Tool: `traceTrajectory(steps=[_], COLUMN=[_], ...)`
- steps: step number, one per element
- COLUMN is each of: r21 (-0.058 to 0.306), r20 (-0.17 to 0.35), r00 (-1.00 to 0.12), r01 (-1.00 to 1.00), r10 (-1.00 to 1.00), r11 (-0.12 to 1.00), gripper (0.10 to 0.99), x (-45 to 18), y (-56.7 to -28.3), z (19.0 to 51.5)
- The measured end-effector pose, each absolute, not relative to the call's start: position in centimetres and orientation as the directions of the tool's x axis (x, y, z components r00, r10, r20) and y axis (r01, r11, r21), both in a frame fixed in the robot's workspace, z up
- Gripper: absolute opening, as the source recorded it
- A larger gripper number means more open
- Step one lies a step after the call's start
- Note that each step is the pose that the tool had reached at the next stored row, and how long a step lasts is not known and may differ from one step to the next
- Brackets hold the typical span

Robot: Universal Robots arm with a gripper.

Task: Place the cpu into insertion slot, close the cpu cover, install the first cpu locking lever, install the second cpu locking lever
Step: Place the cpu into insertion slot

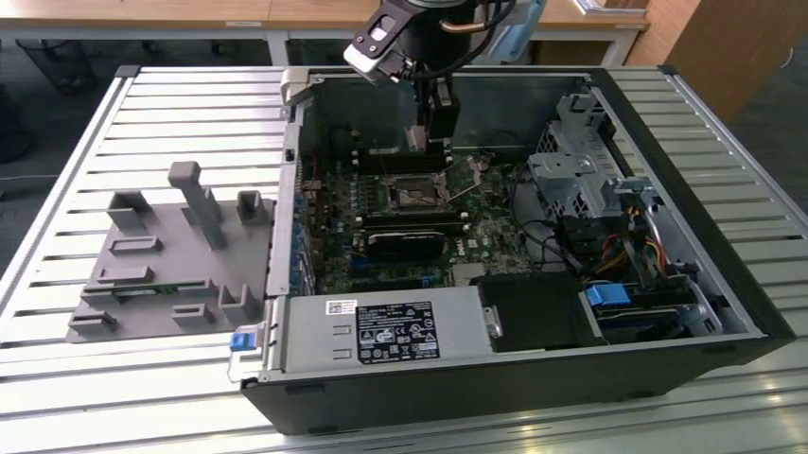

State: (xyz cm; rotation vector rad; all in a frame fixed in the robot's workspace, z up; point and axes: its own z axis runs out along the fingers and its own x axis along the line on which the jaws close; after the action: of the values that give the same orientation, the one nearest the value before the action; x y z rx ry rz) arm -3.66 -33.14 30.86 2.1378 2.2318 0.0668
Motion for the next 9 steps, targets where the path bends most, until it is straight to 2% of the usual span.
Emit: traceTrajectory(steps=[9], r21=[0.066], r20=[-0.006], r00=[-0.043], r01=[0.997], r10=[0.999], r11=[0.043], gripper=[0.541], x=[-3.7], y=[-32.8], z=[29.6])
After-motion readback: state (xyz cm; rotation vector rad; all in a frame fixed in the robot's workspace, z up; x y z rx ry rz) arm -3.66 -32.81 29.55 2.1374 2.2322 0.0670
